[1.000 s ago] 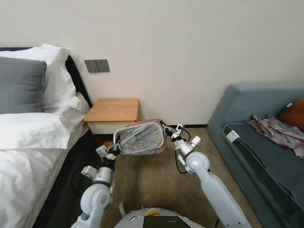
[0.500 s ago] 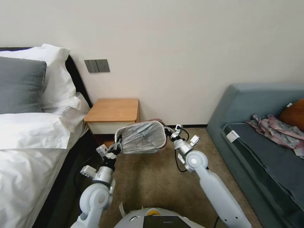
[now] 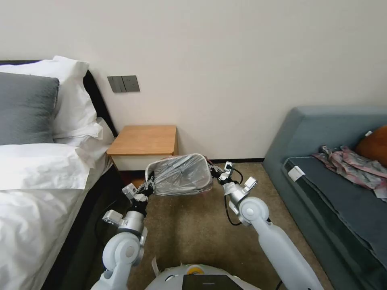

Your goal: Pick up the garbage bag from the table and place it over the trash can.

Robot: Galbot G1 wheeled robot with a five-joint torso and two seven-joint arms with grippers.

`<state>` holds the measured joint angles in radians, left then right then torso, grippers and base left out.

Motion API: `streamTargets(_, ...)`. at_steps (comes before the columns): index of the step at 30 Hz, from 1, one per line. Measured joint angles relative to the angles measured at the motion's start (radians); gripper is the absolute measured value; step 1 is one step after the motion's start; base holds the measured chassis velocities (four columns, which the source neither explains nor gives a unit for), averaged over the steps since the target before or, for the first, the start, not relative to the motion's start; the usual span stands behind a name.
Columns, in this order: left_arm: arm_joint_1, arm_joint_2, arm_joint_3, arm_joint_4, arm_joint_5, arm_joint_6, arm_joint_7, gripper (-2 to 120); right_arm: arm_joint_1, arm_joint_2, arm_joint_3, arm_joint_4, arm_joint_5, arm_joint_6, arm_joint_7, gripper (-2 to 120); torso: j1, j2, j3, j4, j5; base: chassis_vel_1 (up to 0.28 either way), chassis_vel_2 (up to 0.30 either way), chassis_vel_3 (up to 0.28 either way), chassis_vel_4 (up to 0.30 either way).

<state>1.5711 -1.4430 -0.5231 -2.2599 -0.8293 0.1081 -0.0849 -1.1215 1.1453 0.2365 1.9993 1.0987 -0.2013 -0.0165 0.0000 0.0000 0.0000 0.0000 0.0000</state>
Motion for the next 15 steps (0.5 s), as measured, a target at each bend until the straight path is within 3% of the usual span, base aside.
streamTargets(8, 0.004, 0.001, -0.001, 0.001, 0.009, -0.001, 0.001, 5, -0.027, 0.004, -0.002, 0.029, 0.005, -0.002, 0.024, 0, 0.000, 0.000, 0.000, -0.0001, 0.0000, 0.000, 0.000, 0.000, 0.000)
streamTargets(9, 0.008, -0.002, 0.002, -0.006, 0.013, -0.001, 0.005, 5, -0.010, 0.007, -0.002, 0.007, 0.003, -0.004, 0.024, 8, 0.000, 0.000, 0.000, 0.0001, 0.0001, 0.000, 0.000, 0.000, 0.000)
streamTargets(15, 0.012, 0.001, -0.002, -0.008, 0.015, -0.001, 0.005, 5, -0.017, -0.017, 0.007, 0.013, -0.003, -0.005, 0.003, 28, 0.000, 0.000, 0.000, 0.0000, 0.0000, 0.000, 0.000, 0.000, 0.000)
